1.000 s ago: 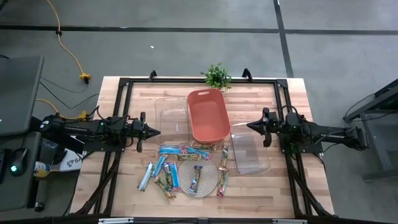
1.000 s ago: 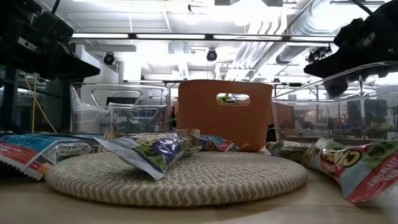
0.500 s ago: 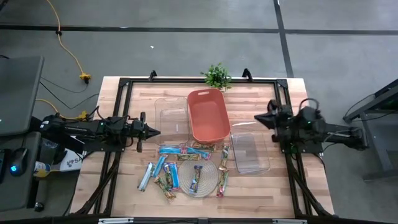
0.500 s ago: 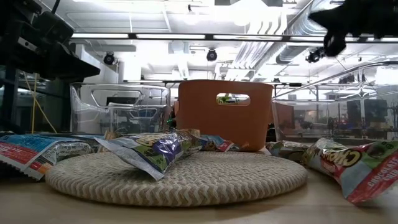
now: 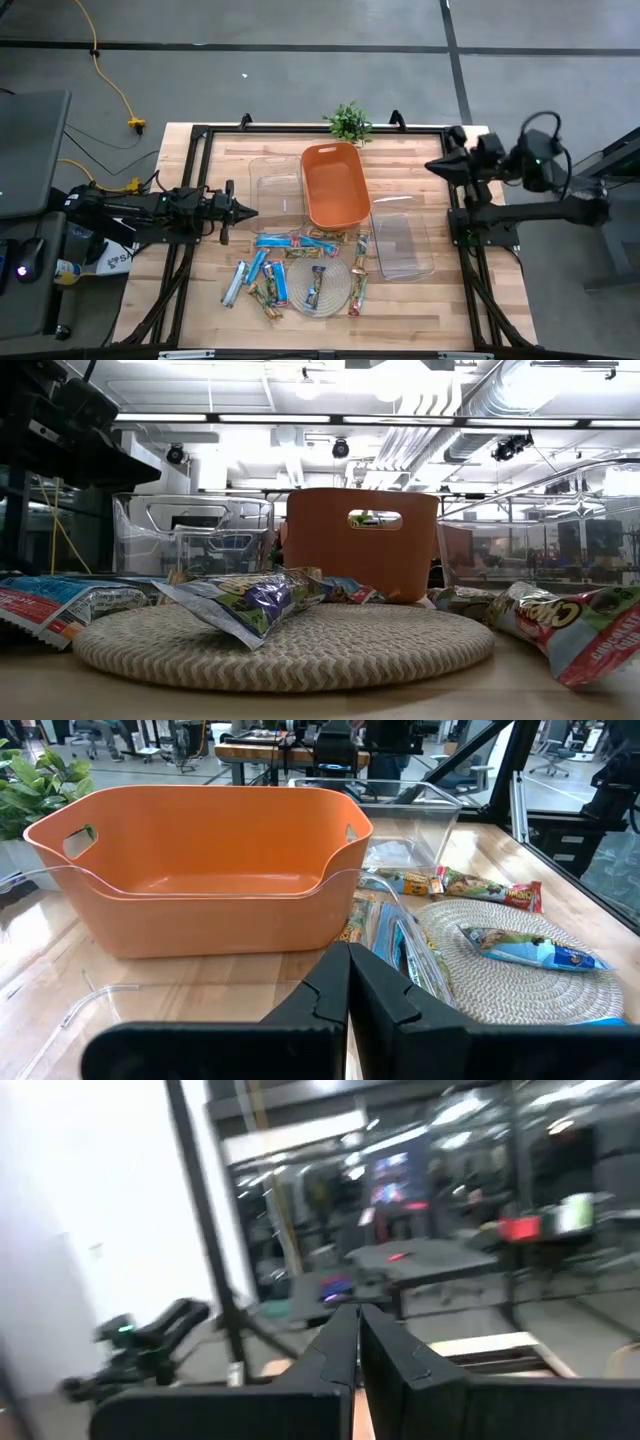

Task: Pick and place Granola Bars by type
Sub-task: Put the red granola bar into the right transparent bin

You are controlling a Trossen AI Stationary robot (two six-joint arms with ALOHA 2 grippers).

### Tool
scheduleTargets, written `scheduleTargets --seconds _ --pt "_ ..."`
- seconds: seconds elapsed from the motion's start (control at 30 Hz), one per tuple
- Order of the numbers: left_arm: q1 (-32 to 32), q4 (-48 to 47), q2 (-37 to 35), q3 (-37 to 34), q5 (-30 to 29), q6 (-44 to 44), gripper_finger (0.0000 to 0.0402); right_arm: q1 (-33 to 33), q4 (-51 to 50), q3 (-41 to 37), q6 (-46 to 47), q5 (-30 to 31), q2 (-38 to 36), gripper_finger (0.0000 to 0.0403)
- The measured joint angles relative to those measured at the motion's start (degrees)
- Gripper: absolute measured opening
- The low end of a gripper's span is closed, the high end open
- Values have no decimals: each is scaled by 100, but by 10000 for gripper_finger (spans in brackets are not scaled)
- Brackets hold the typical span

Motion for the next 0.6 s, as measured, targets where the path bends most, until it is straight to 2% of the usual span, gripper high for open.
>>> scheduleTargets --seconds 0.23,0.43,0.6 --pt "0 0 0 -2 0 0 1 1136 -1383 1969 219 28 1984 1" --pt "0 1 0 -1 0 0 1 2124 -2562 3185 1521 34 3238 1" --pt "-2 0 1 -2 0 0 1 2841 -2917 3531 2850 433 3983 1"
